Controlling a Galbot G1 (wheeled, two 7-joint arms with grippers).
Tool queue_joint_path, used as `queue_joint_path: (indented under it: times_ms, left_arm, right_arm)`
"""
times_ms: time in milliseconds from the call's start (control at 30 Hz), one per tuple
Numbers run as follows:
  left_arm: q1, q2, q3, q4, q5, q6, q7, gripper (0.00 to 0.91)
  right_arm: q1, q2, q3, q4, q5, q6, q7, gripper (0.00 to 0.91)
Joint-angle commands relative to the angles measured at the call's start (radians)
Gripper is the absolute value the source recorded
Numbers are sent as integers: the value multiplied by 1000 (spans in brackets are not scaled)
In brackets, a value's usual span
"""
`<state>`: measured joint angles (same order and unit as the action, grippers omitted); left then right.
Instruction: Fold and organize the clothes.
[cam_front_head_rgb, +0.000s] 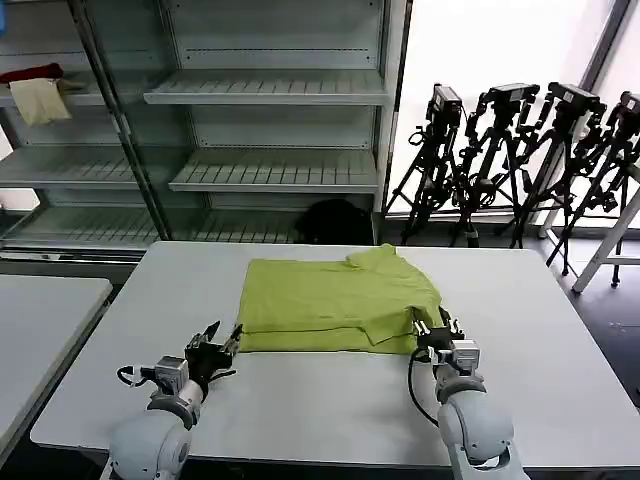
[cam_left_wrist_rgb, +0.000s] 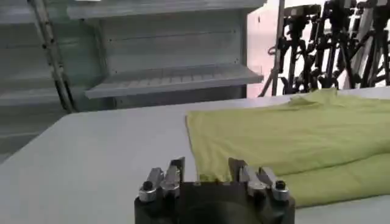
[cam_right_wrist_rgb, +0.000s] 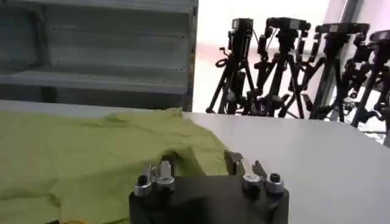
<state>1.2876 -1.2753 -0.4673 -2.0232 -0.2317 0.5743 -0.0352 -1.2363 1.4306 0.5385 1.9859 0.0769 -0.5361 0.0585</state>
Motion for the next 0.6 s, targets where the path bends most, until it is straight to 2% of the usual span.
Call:
queue_joint_path:
  times_ms: [33,267,433,600]
  left_arm:
    - [18,-10,8,3,16,-1,-1,907]
    - [11,-10,18,-1,16,1,-1,907]
    - [17,-16,22,-9,16,0,-1,907]
    - [40,-18,16,-21,26,2,1,907]
  right_arm:
    - [-88,-27,73,29,39,13,-22,907]
    - [-36,-46,101,14,71,11,-14,907]
    - [55,-57,95,-13,82,-23,12,907]
    - [12,-66,106,25,82,-41,-10,907]
